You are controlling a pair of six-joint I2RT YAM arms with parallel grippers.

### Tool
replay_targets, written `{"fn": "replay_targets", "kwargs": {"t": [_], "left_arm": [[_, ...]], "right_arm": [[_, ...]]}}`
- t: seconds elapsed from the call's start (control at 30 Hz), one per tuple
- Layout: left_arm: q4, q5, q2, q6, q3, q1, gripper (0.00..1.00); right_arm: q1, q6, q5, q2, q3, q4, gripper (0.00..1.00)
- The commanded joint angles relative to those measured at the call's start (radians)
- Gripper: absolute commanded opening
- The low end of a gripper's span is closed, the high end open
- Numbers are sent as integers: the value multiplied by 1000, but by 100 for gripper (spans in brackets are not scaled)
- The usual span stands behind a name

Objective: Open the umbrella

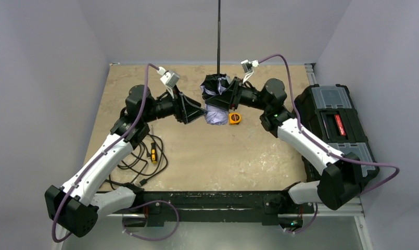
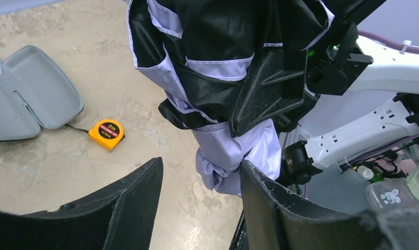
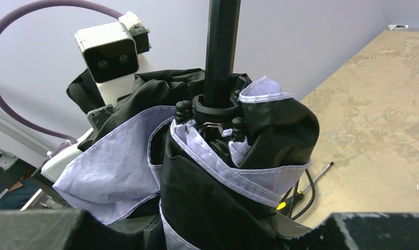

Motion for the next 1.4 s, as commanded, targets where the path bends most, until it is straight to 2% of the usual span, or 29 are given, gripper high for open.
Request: {"fn": "replay_targets", "kwargs": {"t": [0.0,0.07,0.1,0.3,0.47,0.67,0.93,1.03,1.13,1.17,1.23,1.3,1.37], "left_arm": [[42,-59,13,11,58,-24,55],[41,-72,22,10,69,-26,53],[36,-73,25,10,74,-25,49],[79,-35,24,-65,39,-3,0],[78,-10,32,-105,24,17,0],[-36,-57,67,-138,7,49,0],[-23,-65,133,-178,-14,58,0],[-16,-39,146,-170,-5,58,0],[50,58,105,-117,-9,77,0],[56,89,81,-111,-19,97,13],[89,185,36,-93,-38,180,54],[-6,247,6,-10,11,247,68],[-126,298,2,113,96,261,79]], "right_arm": [[9,-52,29,-40,6,39,0],[18,-65,29,-45,4,38,0],[20,-71,30,-47,2,39,0],[23,-70,2,-51,-5,46,0],[22,-19,-51,-51,-8,107,0],[23,52,-129,-37,3,234,0],[26,107,-172,-31,22,326,0],[26,94,-169,-32,22,312,0],[17,62,-146,-37,19,278,0],[11,47,-139,-38,21,271,0],[9,-13,-149,-43,27,221,0],[9,-106,-173,-49,39,118,0],[9,-136,-206,-55,27,102,0]]}}
